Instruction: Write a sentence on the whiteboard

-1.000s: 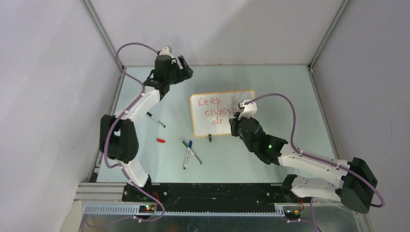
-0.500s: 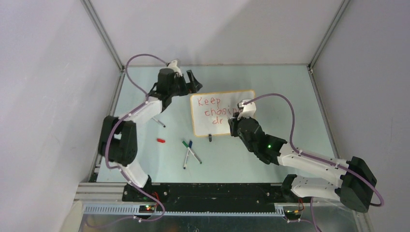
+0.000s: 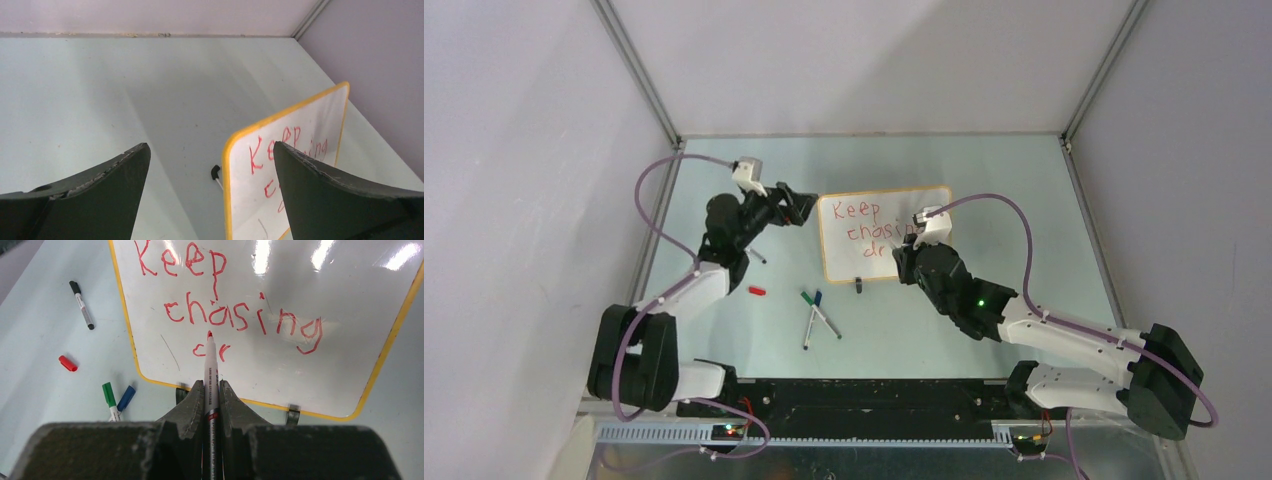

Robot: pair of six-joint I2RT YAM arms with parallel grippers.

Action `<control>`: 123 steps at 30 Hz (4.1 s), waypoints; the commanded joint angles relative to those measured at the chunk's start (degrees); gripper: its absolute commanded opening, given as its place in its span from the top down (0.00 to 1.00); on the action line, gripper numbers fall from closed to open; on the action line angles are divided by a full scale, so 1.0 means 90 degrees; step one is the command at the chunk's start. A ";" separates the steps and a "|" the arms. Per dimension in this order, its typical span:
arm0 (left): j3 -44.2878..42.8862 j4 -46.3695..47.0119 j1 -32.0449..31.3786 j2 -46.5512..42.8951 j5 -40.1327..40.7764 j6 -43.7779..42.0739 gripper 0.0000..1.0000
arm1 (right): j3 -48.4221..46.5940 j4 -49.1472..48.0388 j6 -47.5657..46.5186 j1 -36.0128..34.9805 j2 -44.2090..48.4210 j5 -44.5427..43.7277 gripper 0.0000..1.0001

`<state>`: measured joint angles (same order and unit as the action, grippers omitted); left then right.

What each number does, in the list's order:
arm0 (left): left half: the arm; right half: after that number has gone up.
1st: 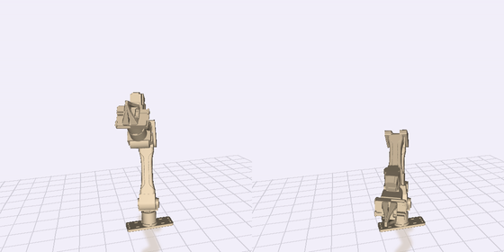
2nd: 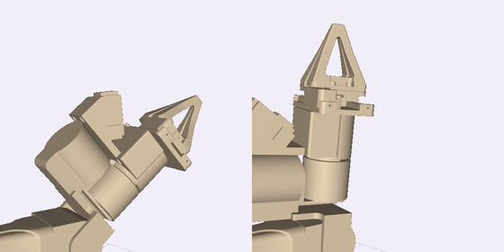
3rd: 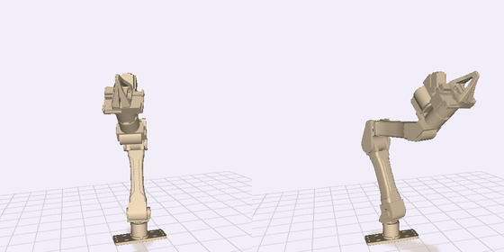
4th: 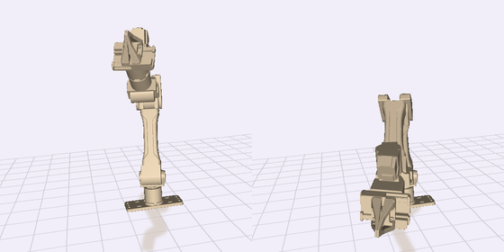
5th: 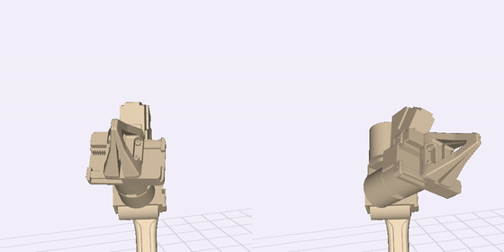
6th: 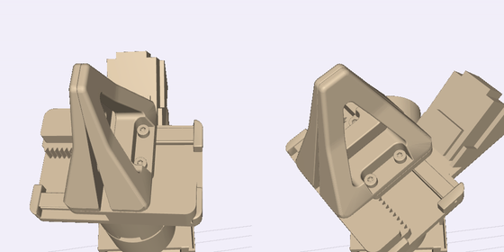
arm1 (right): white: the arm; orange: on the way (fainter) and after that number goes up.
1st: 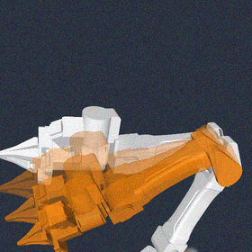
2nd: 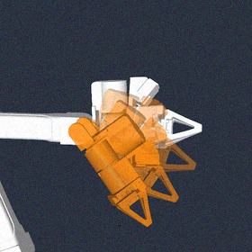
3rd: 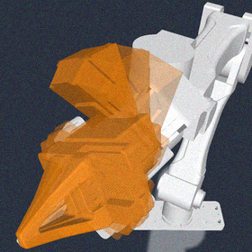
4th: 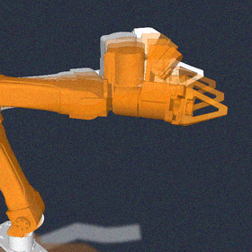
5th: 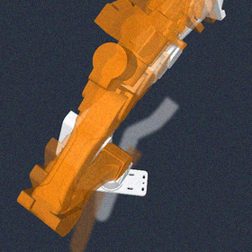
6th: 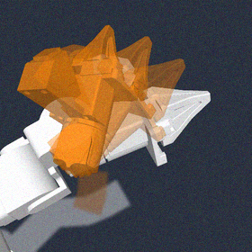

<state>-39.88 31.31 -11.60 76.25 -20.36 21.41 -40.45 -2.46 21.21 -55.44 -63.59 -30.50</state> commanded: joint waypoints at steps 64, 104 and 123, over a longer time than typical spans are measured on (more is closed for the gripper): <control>-0.0267 0.6277 0.0758 0.3427 -0.4388 0.3807 0.01 | 0.0188 -0.0178 0.0080 -0.0107 0.0522 0.0096 1.00; -0.0785 0.6305 0.0527 0.4400 -0.4063 0.4782 1.00 | 0.0190 -0.0353 -0.0029 -0.0183 0.0227 0.0089 1.00; -0.1139 0.6298 0.0627 0.4249 -0.4792 0.4408 1.00 | 0.0196 -0.0041 0.0024 -0.0180 0.0370 -0.0747 1.00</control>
<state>-49.25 85.32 -6.20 116.60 -61.17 61.41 -38.59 -3.27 20.95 -56.95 -61.87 -30.17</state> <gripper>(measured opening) 0.044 0.152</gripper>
